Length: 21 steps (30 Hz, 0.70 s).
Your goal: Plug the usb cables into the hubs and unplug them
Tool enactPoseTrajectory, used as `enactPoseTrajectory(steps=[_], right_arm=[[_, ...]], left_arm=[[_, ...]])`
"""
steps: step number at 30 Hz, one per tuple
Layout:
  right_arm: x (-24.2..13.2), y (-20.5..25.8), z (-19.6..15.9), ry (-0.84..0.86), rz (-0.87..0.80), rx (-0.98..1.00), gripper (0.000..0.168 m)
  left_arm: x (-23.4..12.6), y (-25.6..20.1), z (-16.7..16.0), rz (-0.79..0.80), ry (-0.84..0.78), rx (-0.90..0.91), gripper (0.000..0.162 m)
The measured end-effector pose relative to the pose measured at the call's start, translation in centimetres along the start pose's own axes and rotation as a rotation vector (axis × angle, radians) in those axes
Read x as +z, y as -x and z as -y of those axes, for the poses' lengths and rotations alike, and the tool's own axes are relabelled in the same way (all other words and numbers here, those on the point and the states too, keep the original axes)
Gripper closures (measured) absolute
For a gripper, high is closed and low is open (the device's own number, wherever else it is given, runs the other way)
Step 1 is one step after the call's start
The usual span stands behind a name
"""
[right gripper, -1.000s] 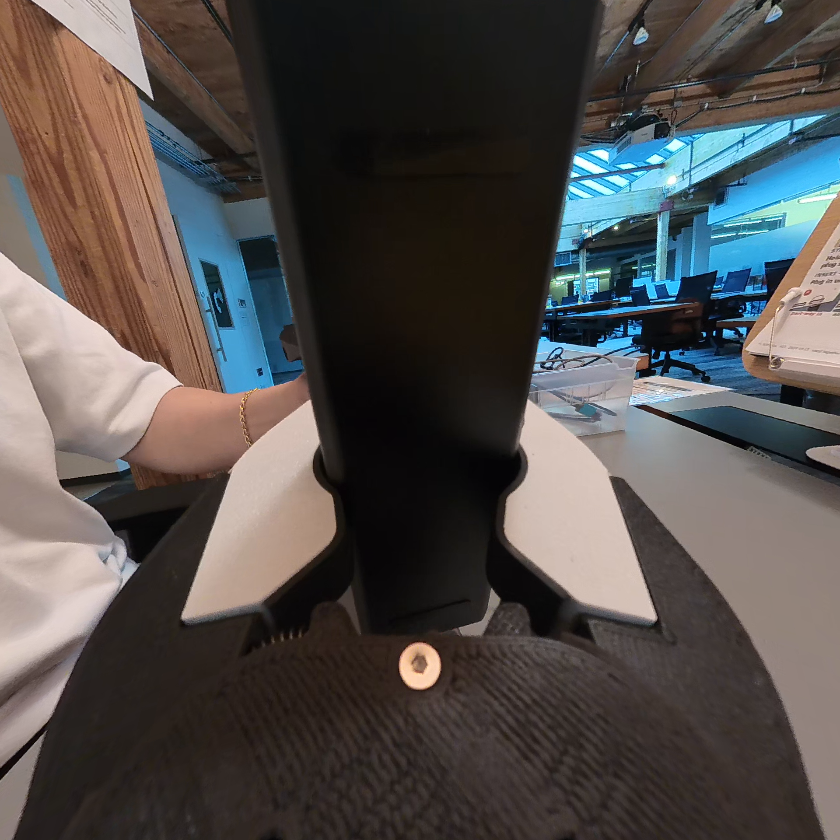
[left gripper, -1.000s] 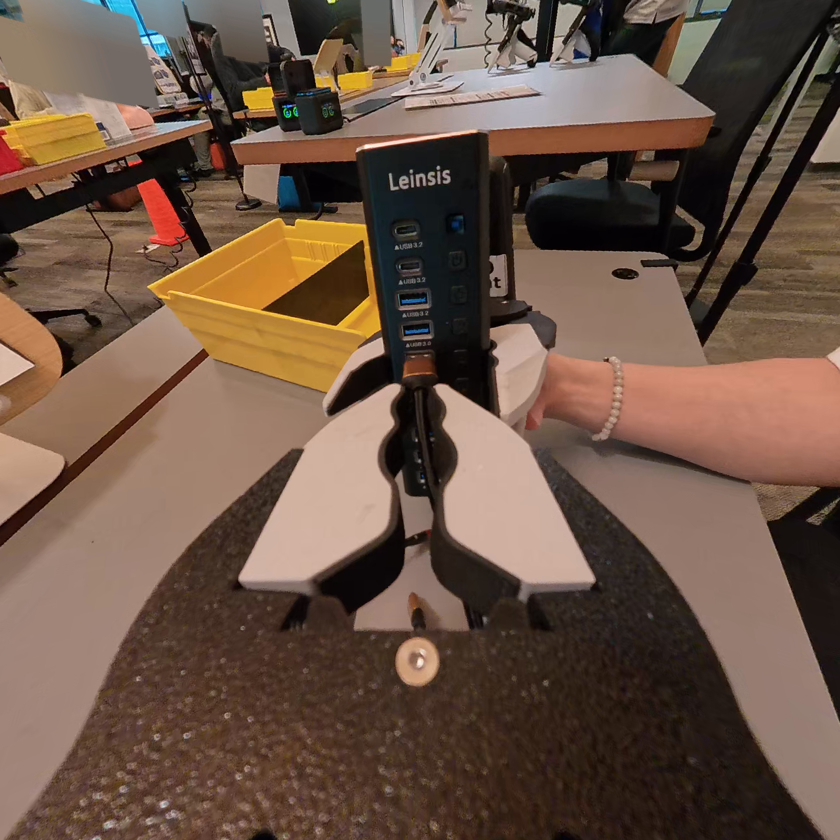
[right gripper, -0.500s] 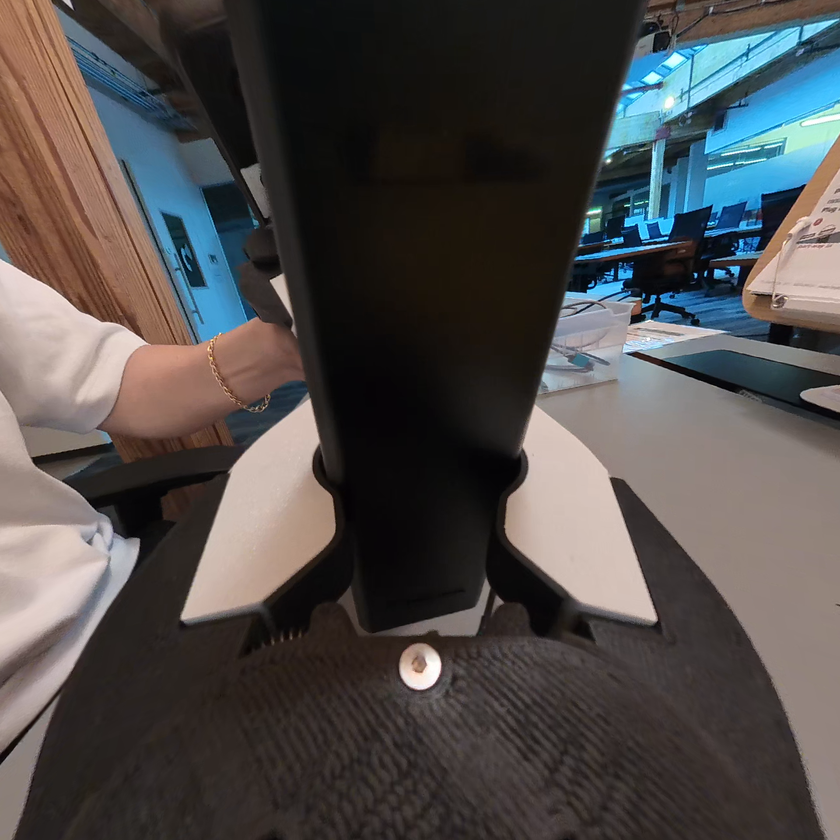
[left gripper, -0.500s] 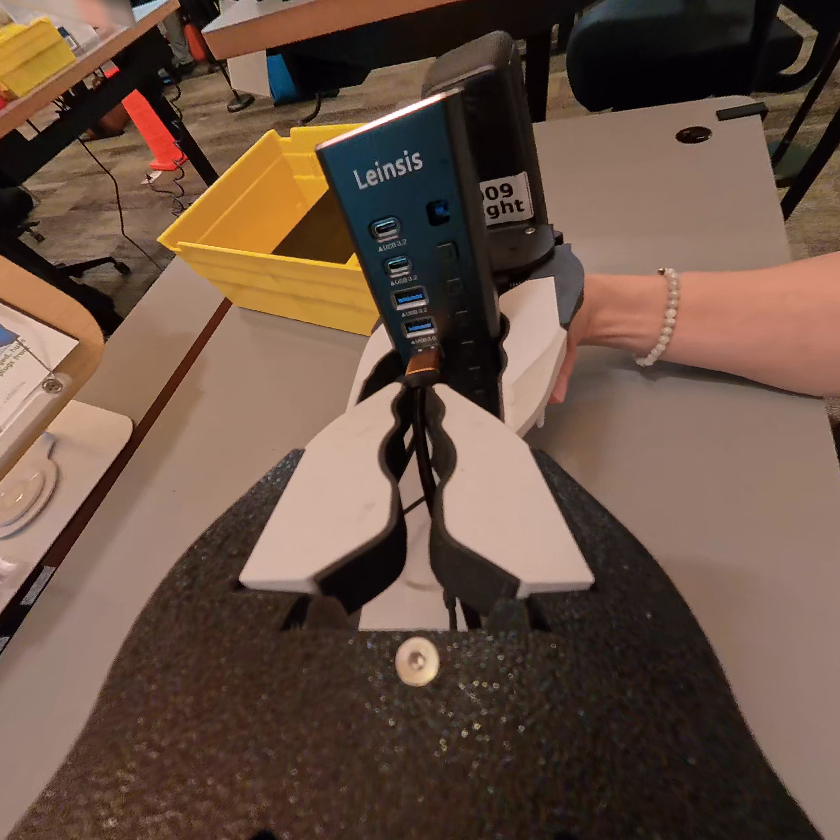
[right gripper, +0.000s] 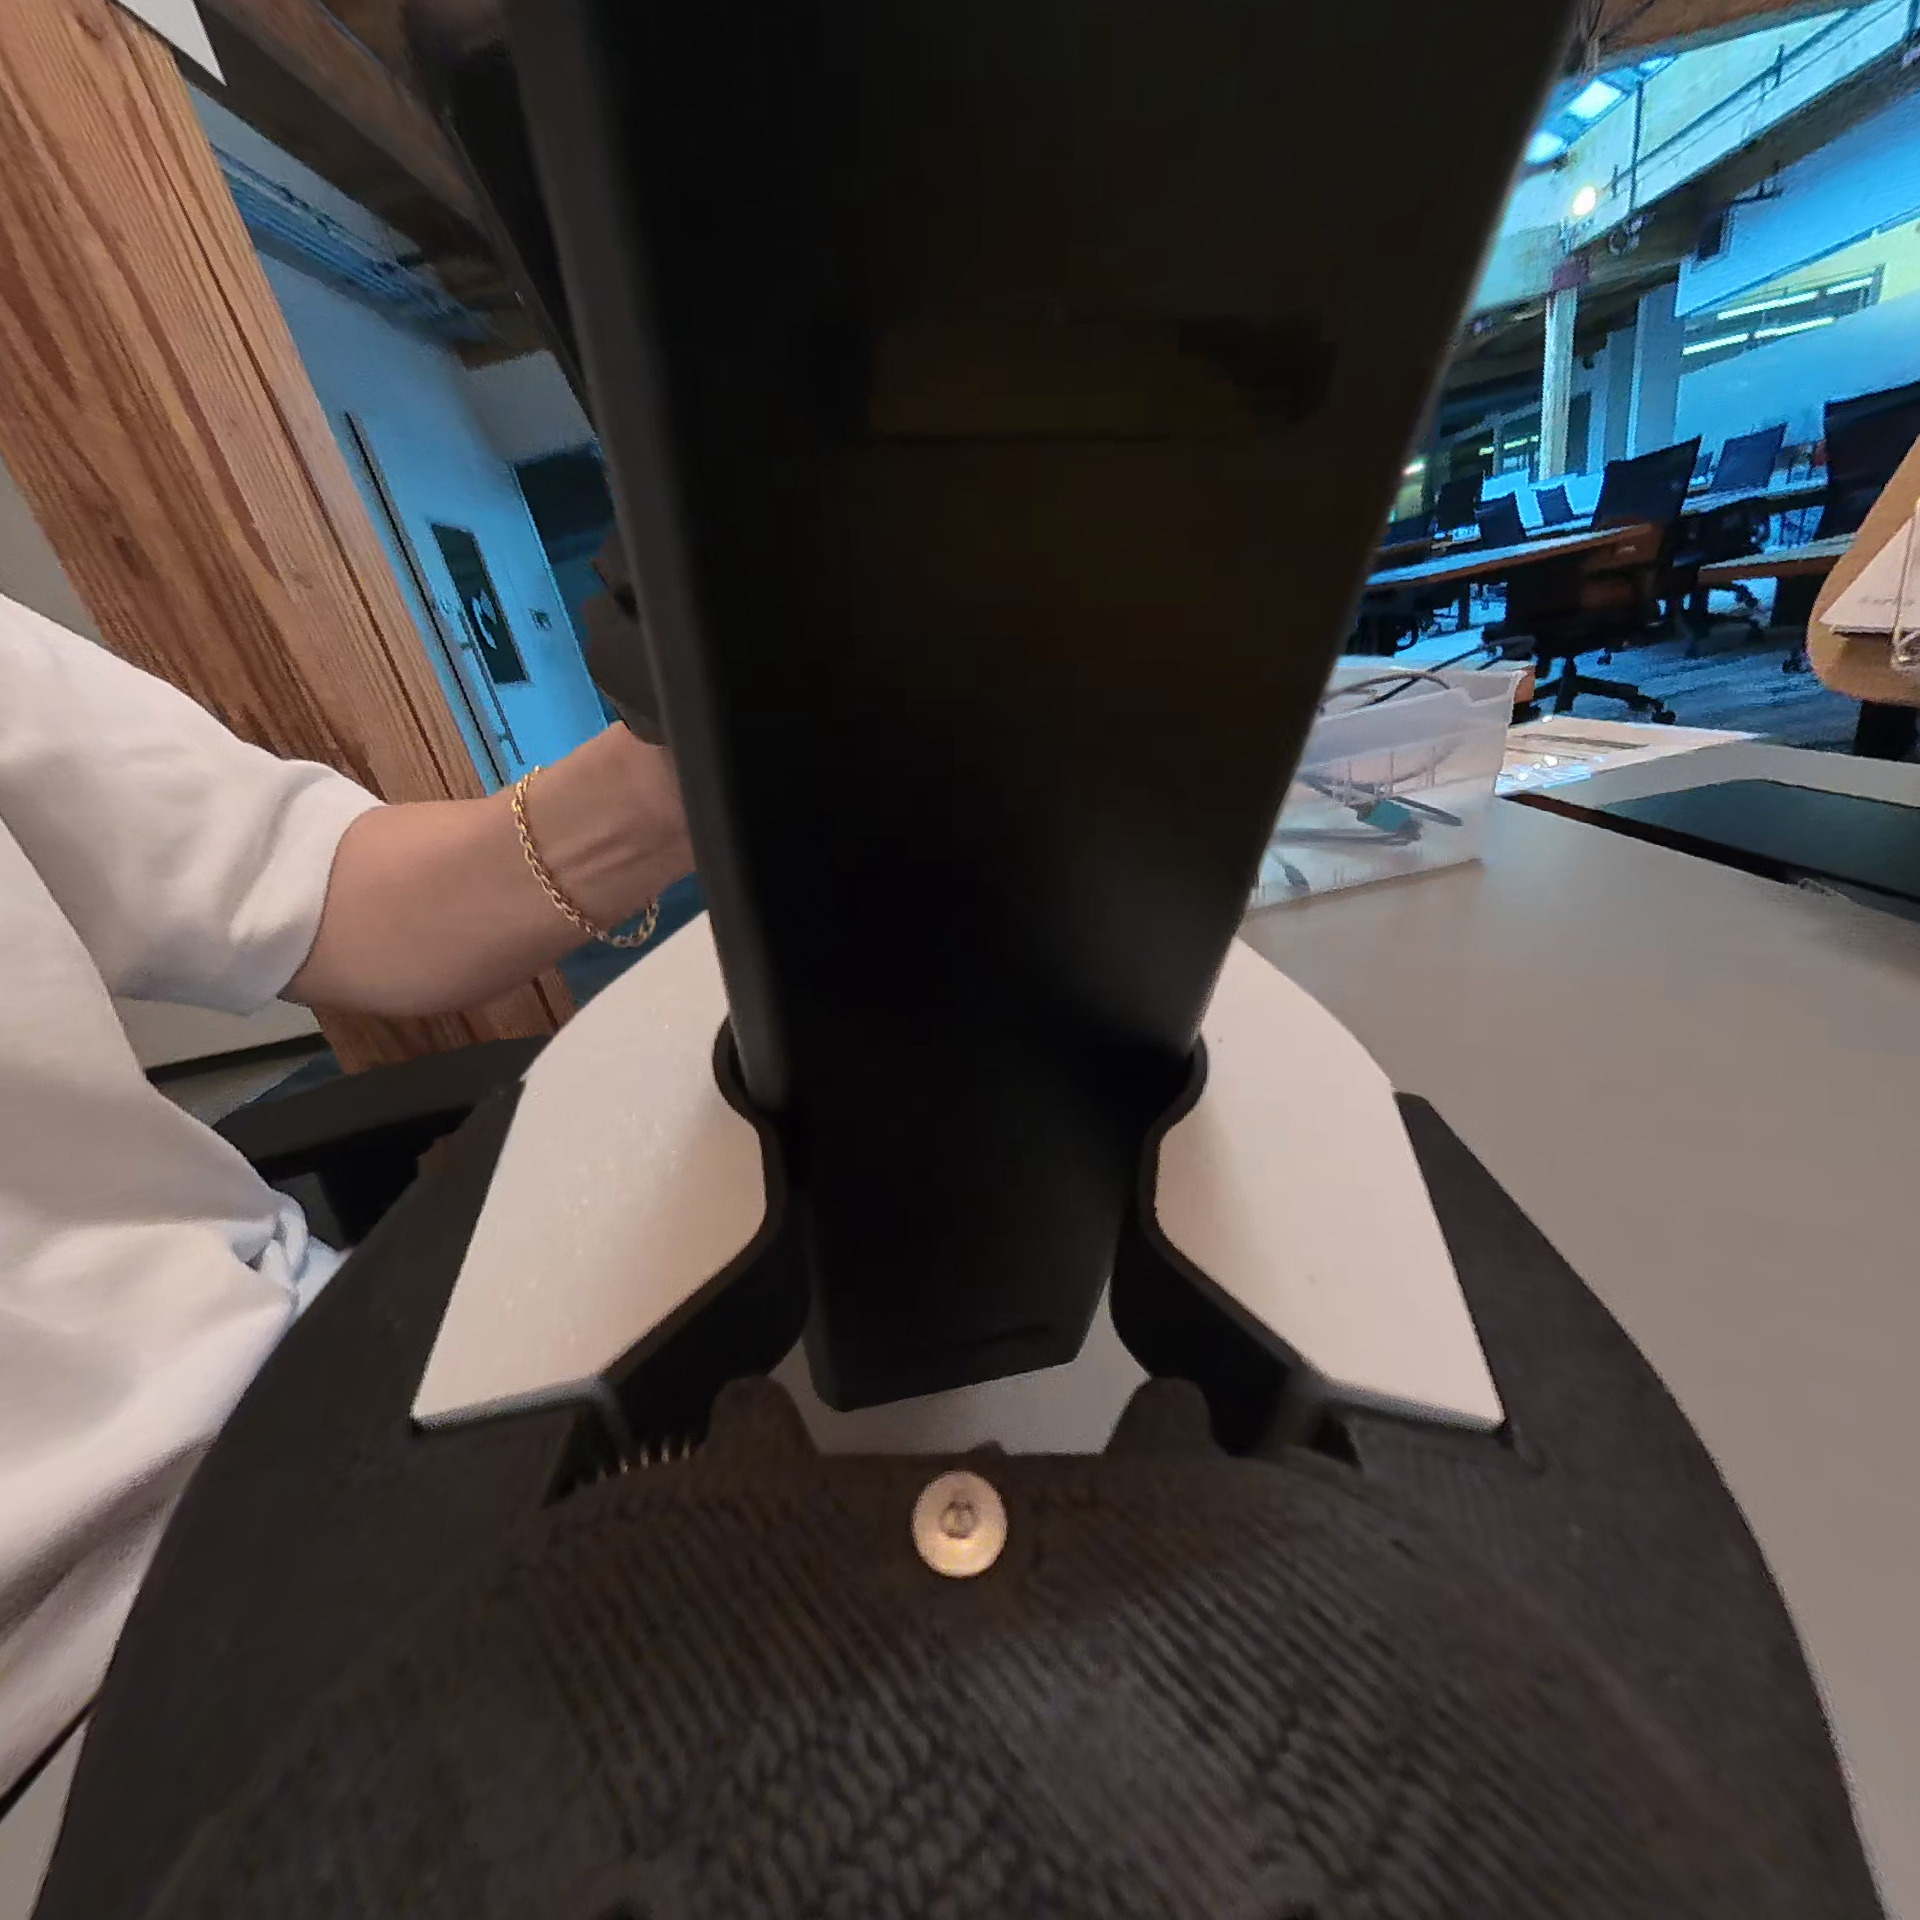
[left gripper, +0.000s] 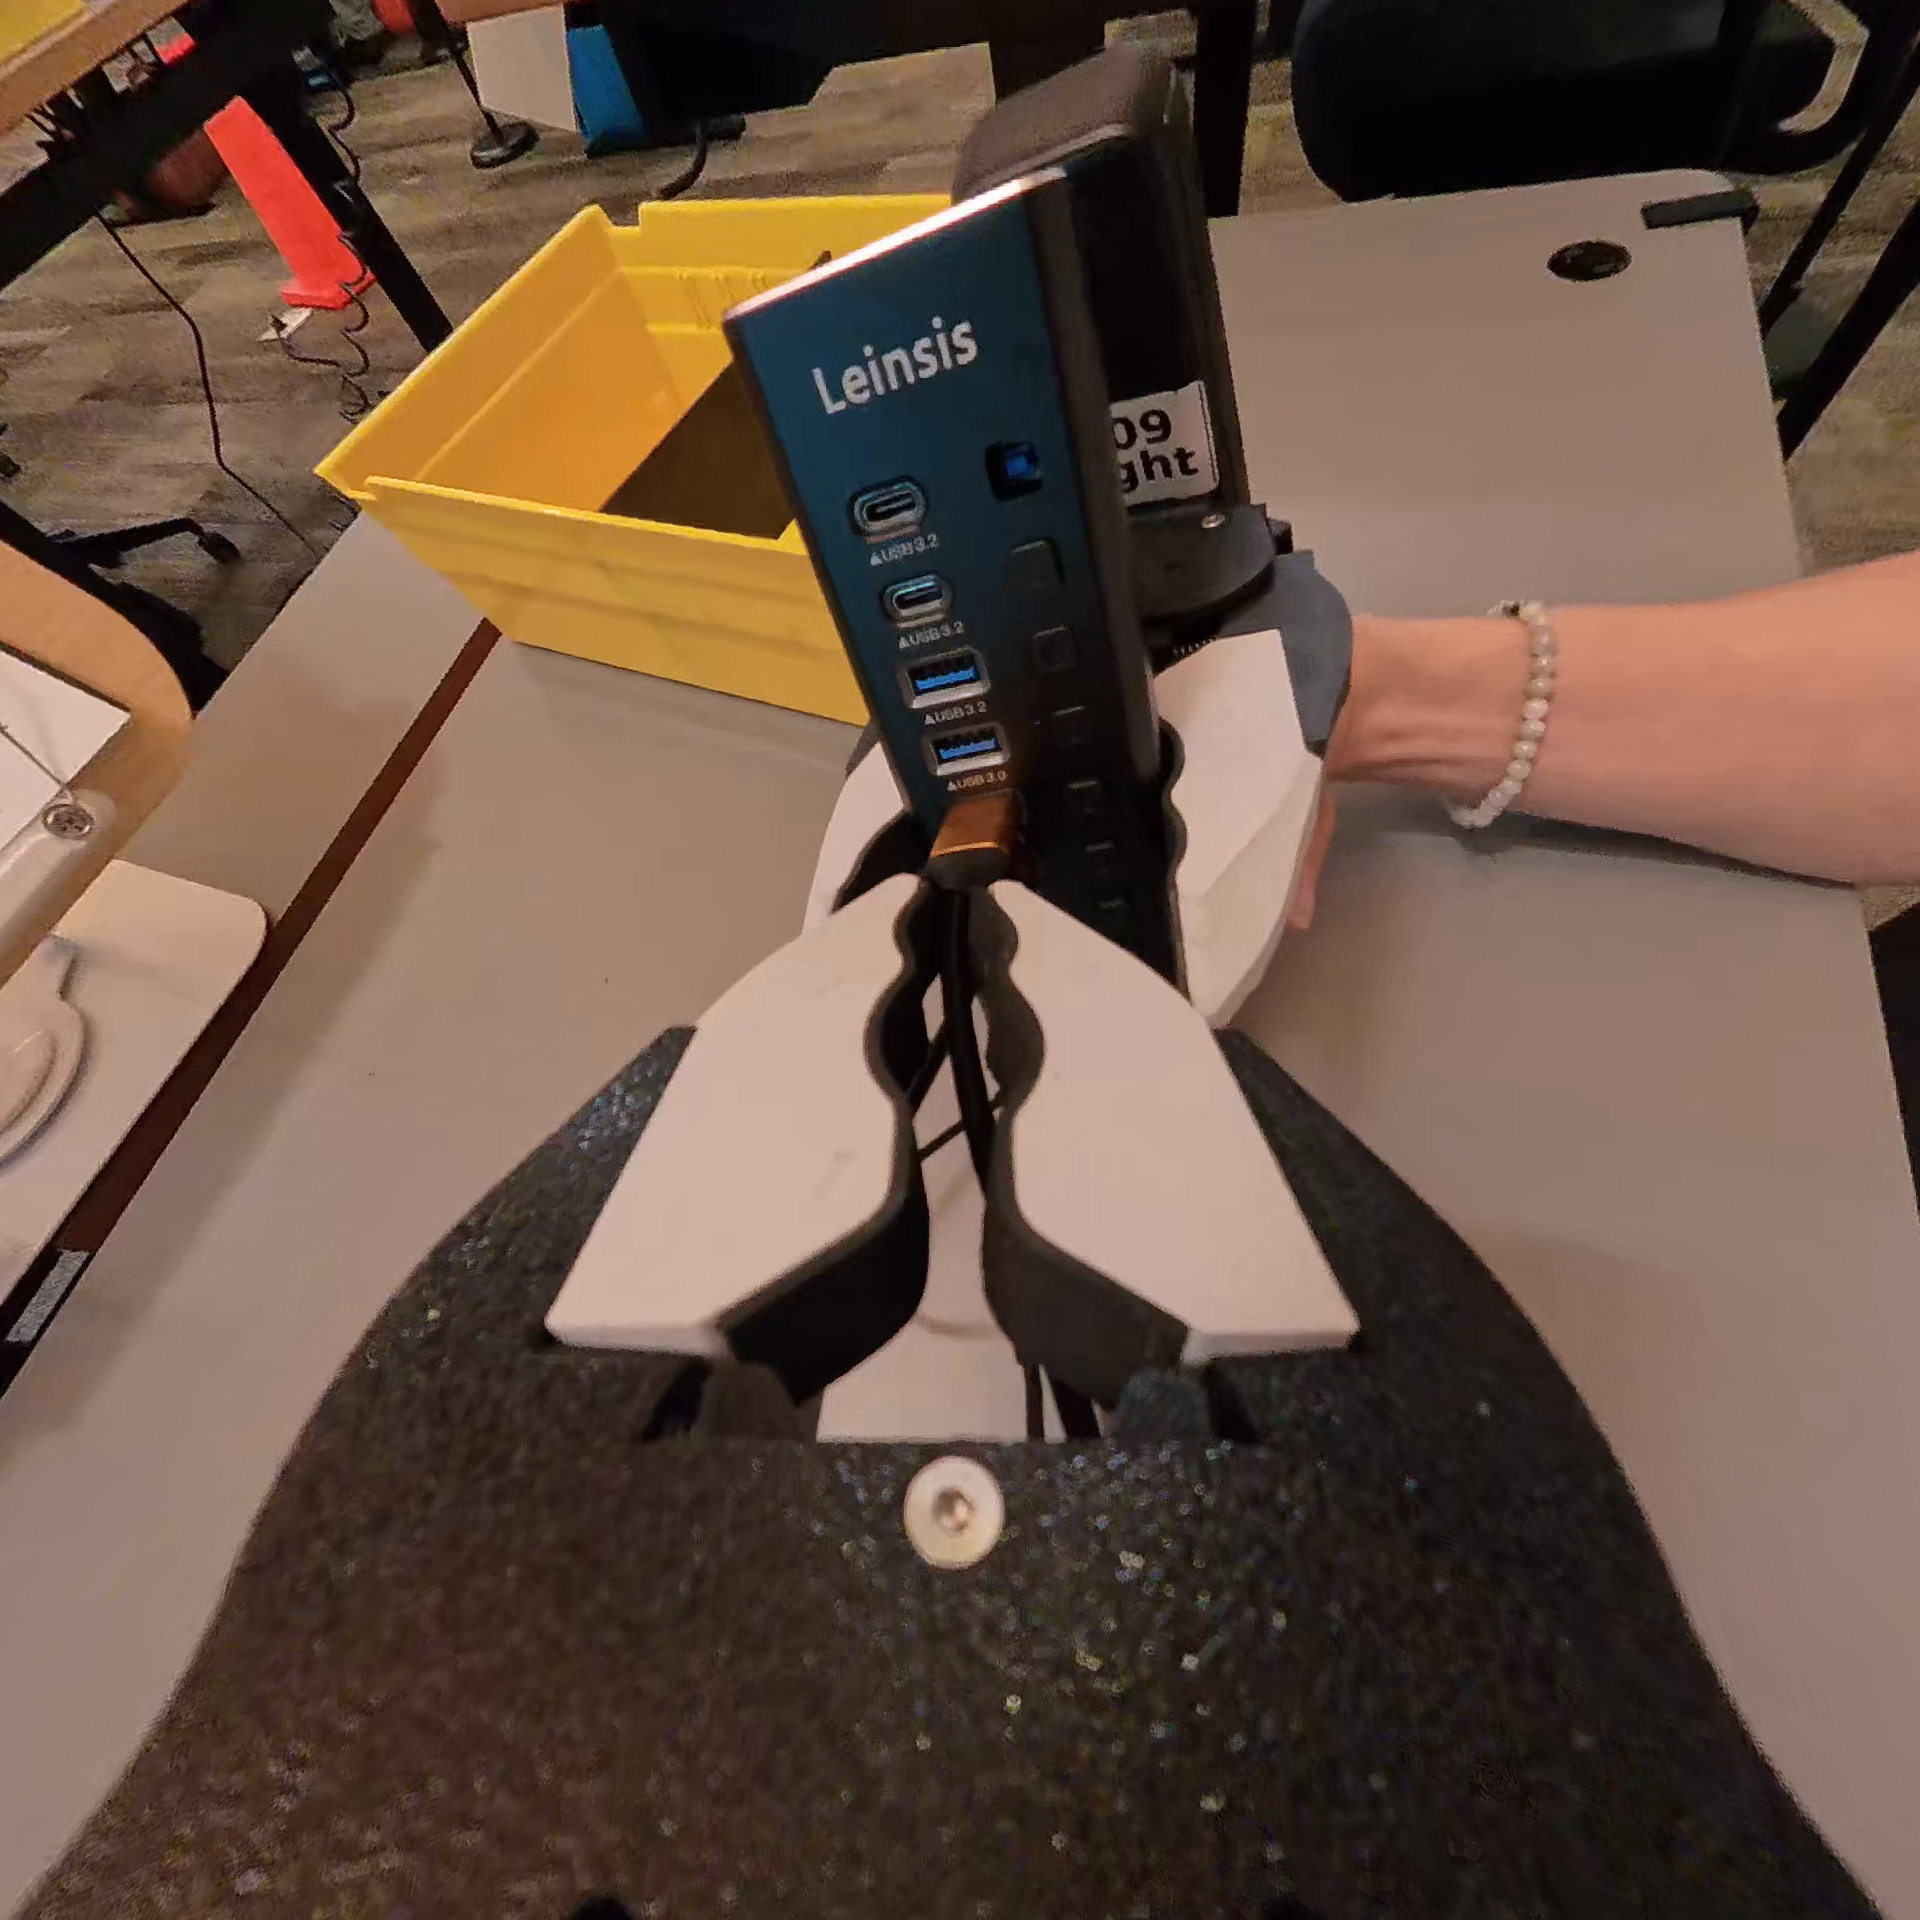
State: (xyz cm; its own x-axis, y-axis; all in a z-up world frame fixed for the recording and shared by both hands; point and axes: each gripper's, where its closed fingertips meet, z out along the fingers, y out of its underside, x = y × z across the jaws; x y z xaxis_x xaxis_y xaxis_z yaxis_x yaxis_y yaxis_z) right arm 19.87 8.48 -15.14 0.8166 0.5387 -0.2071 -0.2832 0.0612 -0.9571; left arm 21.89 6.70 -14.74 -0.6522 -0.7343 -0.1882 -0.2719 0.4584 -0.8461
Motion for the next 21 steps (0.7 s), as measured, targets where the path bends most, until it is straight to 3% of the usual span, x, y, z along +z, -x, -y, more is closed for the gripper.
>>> enactPoseTrajectory(steps=[4, 6, 9, 11, 15, 21], right_arm=[[-1.0, -0.2, 0.8, 0.014, -0.026, -0.072, 0.093], [-1.3, -0.1, 2.0, -0.022, -0.048, -0.101, 0.094], [-2.2, -0.2, 4.0, -0.056, -0.098, -0.127, 0.094], [-2.7, -0.1, 5.3, -0.06, -0.133, -0.16, 0.095], [-2.9, 1.3, 8.0, -0.067, -0.162, -0.223, 0.095], [-3.7, 4.0, 14.0, -0.164, -0.213, -0.309, 0.095]], left_arm=[[0.5, -0.1, 0.9, 0.022, -0.064, -0.038, 0.156], [-0.5, 0.4, 2.3, 0.081, -0.168, -0.067, 0.137], [-5.6, 3.6, 4.4, 0.32, -0.373, -0.125, 0.122], [-9.9, 5.3, 4.3, 0.46, -0.459, -0.154, 0.122], [-13.8, 5.8, 0.7, 0.519, -0.501, -0.242, 0.121], [-12.0, 3.5, -8.0, 0.452, -0.379, -0.387, 0.118]])
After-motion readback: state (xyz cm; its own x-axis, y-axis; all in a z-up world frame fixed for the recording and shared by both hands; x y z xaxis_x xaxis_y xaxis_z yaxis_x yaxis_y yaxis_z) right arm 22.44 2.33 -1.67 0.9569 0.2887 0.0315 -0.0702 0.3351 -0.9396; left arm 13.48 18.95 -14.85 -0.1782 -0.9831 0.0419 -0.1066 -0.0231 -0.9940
